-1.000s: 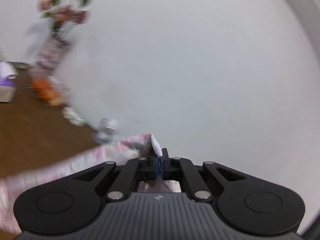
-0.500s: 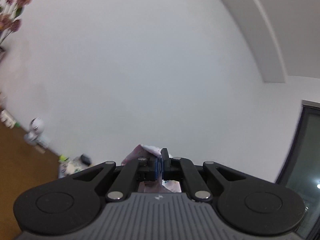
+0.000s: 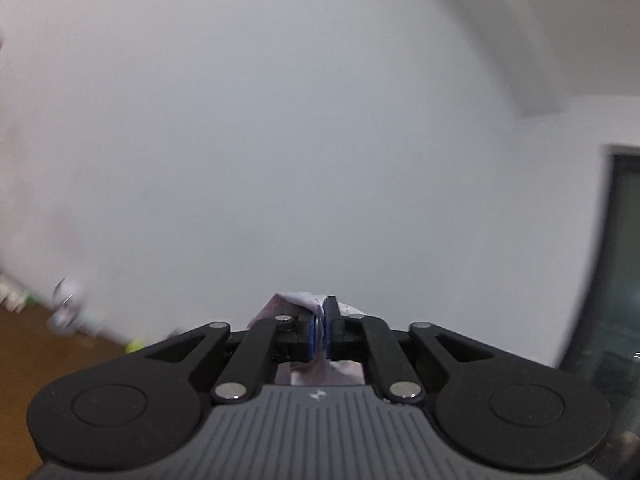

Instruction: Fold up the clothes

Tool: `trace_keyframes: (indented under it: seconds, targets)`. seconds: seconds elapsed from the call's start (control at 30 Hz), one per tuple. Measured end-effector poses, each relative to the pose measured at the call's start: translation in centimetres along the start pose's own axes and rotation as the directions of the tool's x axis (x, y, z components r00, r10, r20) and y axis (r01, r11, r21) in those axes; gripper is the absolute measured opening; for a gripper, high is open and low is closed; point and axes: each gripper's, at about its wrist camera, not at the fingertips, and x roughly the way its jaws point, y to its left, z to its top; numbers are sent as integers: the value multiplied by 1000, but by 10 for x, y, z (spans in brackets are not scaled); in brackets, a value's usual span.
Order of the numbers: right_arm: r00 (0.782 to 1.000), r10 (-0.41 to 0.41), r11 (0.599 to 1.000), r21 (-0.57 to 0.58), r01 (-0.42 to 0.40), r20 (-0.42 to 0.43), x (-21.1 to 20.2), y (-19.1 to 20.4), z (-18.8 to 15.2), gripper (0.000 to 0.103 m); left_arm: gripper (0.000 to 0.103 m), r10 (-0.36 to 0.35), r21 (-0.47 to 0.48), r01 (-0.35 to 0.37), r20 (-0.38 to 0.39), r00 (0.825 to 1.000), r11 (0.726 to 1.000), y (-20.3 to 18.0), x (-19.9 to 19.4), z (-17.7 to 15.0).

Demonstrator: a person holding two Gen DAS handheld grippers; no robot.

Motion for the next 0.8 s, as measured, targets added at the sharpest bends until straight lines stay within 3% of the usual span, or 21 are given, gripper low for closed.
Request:
trace_keyframes:
  seconds: [0.03, 0.07, 0.1, 0.13, 0.17, 0.2, 0.23, 0.27, 0.3, 0.43, 0.47, 0.53, 0.6, 0.67, 0.7, 0.73, 0.77, 0.8]
  targets:
    - [996, -84, 996, 24, 85, -27, 25, -21, -1, 9, 52, 68, 29, -66, -67, 995, 997, 16, 33, -6]
    - [982, -181, 982, 43, 183, -52, 50, -46, -6, 15, 63, 165, 73, -158, -111, 980, 985, 34, 60, -17]
    - [954, -287, 956, 41, 291, -85, 72, -69, -16, 33, 59, 272, 117, -258, -134, 953, 959, 53, 84, -31]
    - [902, -409, 911, -7, 412, -140, 95, -90, -29, 44, 50, 349, 121, -331, -187, 918, 936, 72, 97, -49]
    - [831, -518, 854, -63, 517, -202, 106, -108, -45, 50, 48, 407, 107, -392, -257, 877, 914, 91, 105, -68]
    - [749, -613, 788, -123, 603, -253, 116, -124, -62, 49, 49, 458, 98, -452, -326, 827, 887, 109, 113, -87]
    - [708, -646, 761, -174, 625, -286, 118, -132, -79, 49, 54, 427, 51, -440, -367, 826, 896, 124, 108, -107]
    - [714, -631, 773, -176, 609, -303, 112, -135, -95, 50, 57, 367, -8, -403, -395, 842, 915, 131, 95, -127]
    - [734, -596, 799, -151, 582, -326, 102, -137, -110, 50, 62, 337, -34, -386, -420, 843, 922, 131, 85, -143]
    - [800, -415, 901, -74, 427, -433, 68, -122, -166, 52, 80, 330, 57, -339, -430, 841, 939, 102, 54, -196]
    - [818, -370, 924, -82, 374, -440, 61, -111, -179, 54, 81, 350, 99, -342, -429, 833, 935, 95, 48, -204]
    - [838, -307, 951, -105, 292, -451, 51, -79, -199, 60, 81, 425, 177, -388, -438, 792, 905, 97, 54, -223]
    - [839, -270, 961, -186, 205, -472, 56, -65, -221, 70, 80, 471, 209, -423, -447, 761, 882, 98, 55, -237]
    - [823, -286, 940, -311, 141, -491, 59, -37, -237, 70, 60, 493, 217, -445, -464, 736, 869, 101, 48, -246]
    - [809, -306, 919, -379, 113, -502, 62, -22, -245, 70, 29, 496, 236, -438, -476, 726, 868, 103, 47, -248]
    - [787, -340, 894, -438, 100, -515, 69, -19, -253, 69, 11, 505, 260, -433, -480, 718, 863, 106, 44, -251]
    - [769, -356, 883, -460, 90, -531, 68, -16, -258, 59, 7, 520, 272, -443, -477, 709, 854, 111, 41, -254]
    - [752, -371, 874, -478, 84, -545, 68, -13, -262, 30, 5, 536, 279, -458, -472, 700, 844, 117, 40, -257]
